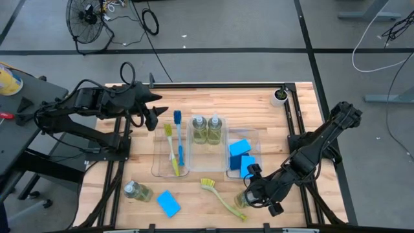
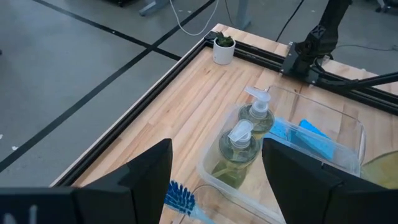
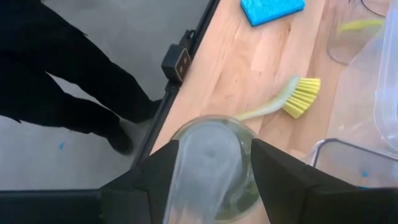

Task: Pick & Place Kitchen Sink Supplies
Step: Put the transparent dishwashing liquid dispenser into the middle transparent bin

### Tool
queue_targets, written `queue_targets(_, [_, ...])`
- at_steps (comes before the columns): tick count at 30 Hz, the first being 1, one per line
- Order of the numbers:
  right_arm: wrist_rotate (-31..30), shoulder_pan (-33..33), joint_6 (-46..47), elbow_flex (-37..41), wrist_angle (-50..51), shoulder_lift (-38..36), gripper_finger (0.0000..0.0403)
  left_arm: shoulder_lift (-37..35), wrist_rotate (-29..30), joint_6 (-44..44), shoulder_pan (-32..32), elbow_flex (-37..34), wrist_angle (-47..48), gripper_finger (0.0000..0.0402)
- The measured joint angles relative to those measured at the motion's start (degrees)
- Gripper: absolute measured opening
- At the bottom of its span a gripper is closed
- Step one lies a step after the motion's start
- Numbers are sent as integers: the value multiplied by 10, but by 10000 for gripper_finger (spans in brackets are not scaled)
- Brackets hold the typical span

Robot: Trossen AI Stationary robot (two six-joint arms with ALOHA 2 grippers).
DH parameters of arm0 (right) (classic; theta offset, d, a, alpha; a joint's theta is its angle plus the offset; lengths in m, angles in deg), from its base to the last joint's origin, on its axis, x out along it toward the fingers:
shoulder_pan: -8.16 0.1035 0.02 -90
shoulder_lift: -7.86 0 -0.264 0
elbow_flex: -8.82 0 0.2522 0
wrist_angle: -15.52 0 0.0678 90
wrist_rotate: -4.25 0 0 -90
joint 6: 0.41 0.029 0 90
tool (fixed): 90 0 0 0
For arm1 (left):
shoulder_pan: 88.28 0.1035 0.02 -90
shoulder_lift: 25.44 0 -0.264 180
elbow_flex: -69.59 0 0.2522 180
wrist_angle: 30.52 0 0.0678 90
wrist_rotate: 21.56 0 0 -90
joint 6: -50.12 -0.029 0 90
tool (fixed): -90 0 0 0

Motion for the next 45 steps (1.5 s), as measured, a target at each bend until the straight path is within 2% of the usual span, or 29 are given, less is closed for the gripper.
queue_targets(5, [0,0,0,0,6,0,190,0,0,0,0,0,0,252])
queue_targets(14, [-7,-1,-4,-1,5,-1,97,0,0,0,0,0,0,252])
queue_targets(31, [10,-2,0,-2,-8,-11,95,0,0,0,0,0,0,252])
queue_targets(39, [-29,-20,-15,-16,-7,-43,95,0,0,0,0,0,-1,252])
queue_targets(45, [-34,-51,-16,-34,-5,-76,95,0,0,0,0,0,-2,252])
